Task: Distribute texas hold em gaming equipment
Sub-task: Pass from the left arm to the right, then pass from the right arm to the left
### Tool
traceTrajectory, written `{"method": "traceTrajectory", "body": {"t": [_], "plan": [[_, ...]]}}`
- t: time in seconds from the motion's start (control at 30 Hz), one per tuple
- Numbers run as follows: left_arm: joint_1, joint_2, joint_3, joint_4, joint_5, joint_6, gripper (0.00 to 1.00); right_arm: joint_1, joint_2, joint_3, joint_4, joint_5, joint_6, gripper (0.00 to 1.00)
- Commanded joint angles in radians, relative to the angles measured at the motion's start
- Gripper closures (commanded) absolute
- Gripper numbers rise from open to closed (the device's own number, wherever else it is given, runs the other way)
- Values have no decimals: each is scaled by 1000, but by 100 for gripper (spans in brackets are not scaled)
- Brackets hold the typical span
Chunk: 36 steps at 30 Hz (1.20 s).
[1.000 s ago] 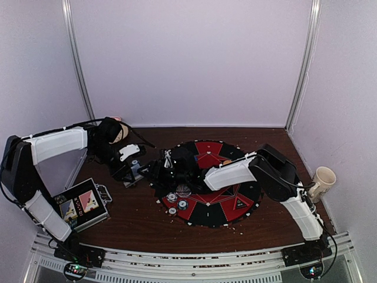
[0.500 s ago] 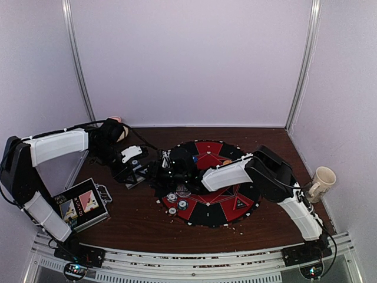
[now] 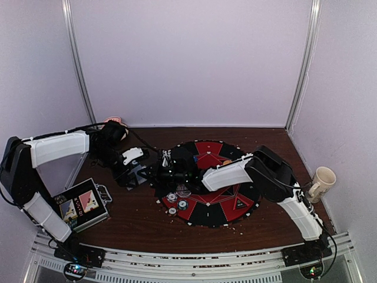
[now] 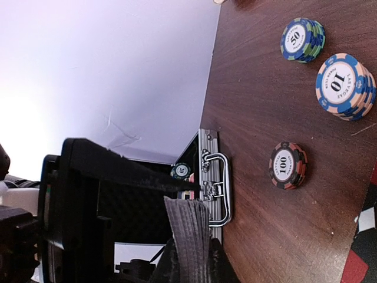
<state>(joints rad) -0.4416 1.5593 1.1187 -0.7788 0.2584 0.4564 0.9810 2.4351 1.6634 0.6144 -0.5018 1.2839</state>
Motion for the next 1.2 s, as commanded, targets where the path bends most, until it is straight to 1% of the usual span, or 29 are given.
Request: {"method": "traceTrajectory", "body": {"t": [0.0, 0.03, 0.2, 0.47, 0.7, 0.9, 1.1, 1.17], "plan": [[-8, -38, -17, 42, 28, -11, 4, -4, -14, -32, 78, -7, -2, 100], [-9, -38, -18, 42, 30, -9, 3, -6, -24, -45, 86, -1, -3, 100], [-9, -43, -21, 53, 37, 10, 2, -13, -80, -118, 125, 23, 3, 100], [-13, -11, -5, 53, 59, 60, 2, -13, -131, -173, 161, 12, 11, 100], [-24, 19, 6, 79, 62, 67, 2, -13, -173, -209, 180, 8, 12, 100], [-61, 40, 4, 108, 48, 62, 2, -11, -180, -210, 163, 12, 8, 100], [-99, 49, -7, 125, 5, 56, 5, -6, -177, -204, 161, 18, 12, 100], [-105, 51, -12, 130, -5, 54, 8, -6, -176, -198, 155, 18, 12, 100]]}}
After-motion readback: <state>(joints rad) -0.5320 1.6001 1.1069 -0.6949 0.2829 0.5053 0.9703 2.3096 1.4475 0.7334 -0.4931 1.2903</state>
